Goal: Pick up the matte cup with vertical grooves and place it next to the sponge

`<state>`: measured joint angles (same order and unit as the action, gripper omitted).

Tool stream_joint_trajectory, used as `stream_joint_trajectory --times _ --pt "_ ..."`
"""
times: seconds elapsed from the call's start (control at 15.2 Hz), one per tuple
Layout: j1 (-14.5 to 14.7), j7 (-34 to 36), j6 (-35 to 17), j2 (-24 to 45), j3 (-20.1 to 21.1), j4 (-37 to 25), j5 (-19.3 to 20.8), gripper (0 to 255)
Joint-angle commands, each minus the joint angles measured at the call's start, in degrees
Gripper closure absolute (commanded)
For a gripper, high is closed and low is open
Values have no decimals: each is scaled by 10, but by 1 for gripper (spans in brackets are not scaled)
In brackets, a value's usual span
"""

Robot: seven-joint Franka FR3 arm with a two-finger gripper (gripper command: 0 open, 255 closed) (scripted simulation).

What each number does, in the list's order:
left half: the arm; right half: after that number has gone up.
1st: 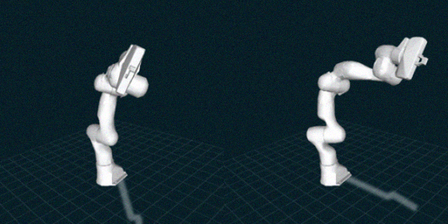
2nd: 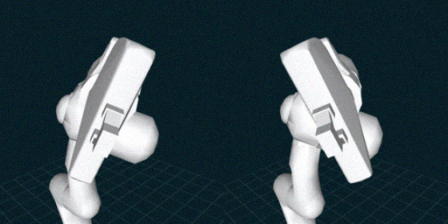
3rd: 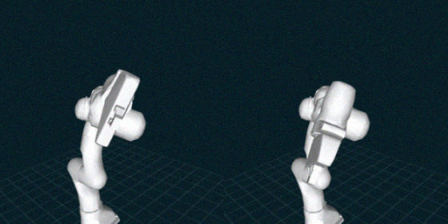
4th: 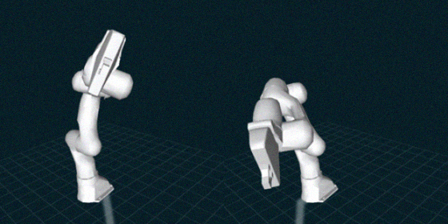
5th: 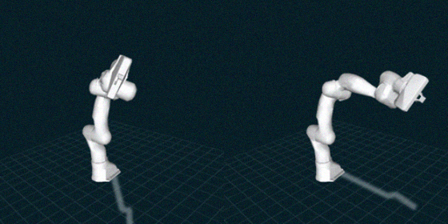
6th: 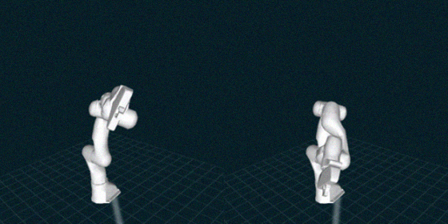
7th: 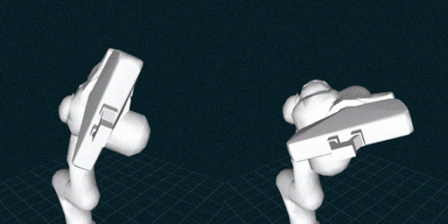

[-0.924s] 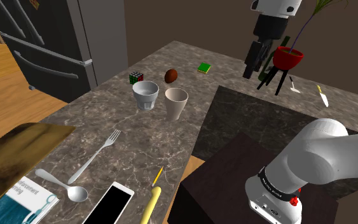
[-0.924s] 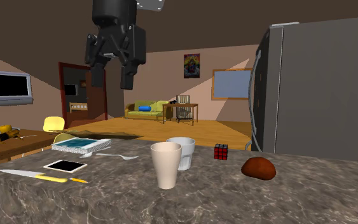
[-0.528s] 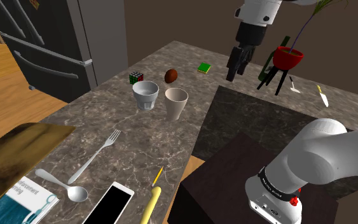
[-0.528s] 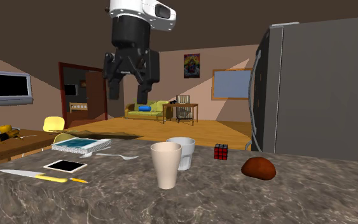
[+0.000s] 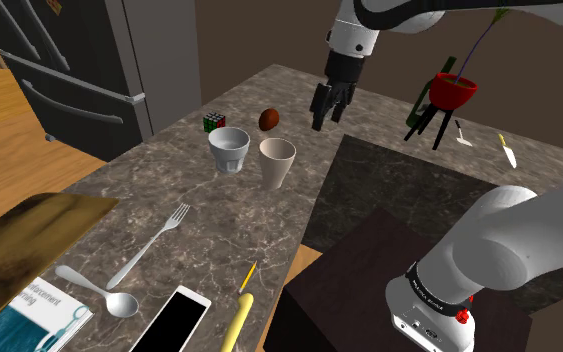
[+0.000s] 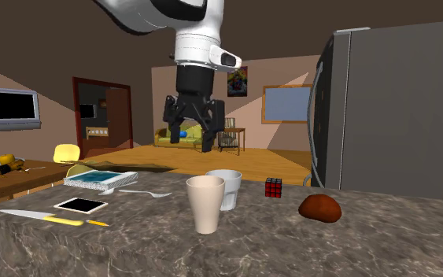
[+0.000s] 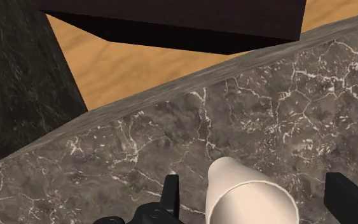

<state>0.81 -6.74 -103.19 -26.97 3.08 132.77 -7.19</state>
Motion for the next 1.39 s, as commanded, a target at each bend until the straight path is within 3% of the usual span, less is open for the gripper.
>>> stream_joint_trajectory --times 0.0,0.66,1.19,1.32 --pt "1 0 -33 43 2 -17 -5 0" --pt "10 10 -146 249 14 -134 -24 0" --pt "18 20 -187 419 20 -283 -31 0" --pt "19 21 -194 427 21 -284 -31 0"
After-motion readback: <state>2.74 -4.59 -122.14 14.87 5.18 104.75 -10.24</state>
